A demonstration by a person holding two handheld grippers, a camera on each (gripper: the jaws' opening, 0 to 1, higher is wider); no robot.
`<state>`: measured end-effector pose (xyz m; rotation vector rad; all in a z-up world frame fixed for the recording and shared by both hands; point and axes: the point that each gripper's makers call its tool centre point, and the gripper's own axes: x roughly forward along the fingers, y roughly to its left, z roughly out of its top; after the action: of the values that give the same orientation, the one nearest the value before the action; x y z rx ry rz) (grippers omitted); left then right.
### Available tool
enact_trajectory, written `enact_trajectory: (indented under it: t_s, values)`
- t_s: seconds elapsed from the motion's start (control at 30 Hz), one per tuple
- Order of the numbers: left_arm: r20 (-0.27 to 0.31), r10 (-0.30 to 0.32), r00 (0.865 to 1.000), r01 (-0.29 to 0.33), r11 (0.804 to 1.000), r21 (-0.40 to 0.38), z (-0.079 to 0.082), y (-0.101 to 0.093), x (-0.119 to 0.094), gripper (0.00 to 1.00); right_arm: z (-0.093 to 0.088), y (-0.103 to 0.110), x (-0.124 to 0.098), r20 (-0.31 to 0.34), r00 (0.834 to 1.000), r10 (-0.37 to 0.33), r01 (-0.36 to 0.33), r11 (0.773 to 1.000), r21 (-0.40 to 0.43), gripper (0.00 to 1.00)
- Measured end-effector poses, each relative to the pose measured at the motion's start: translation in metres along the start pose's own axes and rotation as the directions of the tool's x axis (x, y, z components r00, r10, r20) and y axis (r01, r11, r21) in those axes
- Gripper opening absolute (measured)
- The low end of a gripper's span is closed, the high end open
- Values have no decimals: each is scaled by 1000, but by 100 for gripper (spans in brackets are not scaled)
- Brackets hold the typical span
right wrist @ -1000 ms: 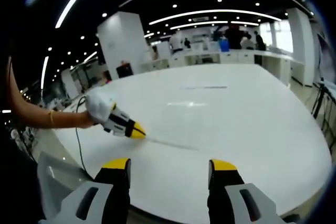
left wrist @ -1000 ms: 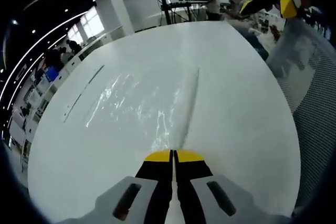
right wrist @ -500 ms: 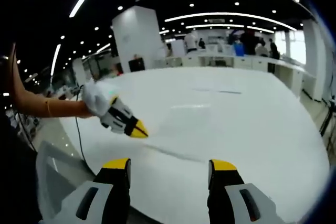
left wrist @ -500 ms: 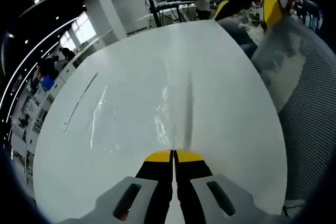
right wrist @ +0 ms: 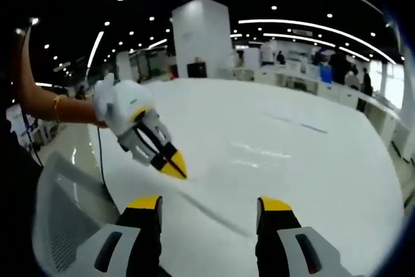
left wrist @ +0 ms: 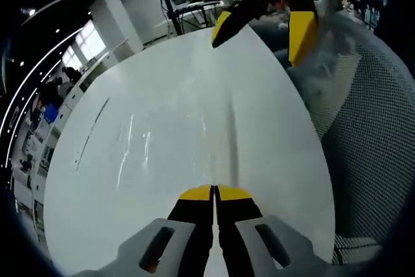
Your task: Open the resealable bag by pulling the two sides of the seal apart until the entire bag opening is separated and visibly accessible.
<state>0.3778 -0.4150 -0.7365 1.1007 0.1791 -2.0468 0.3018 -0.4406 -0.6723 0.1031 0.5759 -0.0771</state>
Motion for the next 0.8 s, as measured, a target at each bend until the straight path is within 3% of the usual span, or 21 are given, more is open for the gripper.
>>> enact_trajectory:
  t_s: [0.43,0.8]
  values:
    - [10,-39,999,38,999,22,10,-21,-12,0,-12,23,26,-84,992,94,-105,985,-138,54]
    - [4,-82,997,81,994,69,15,-43,-20,0,-26,42,39,-172,977,127,-175,936,-304,42]
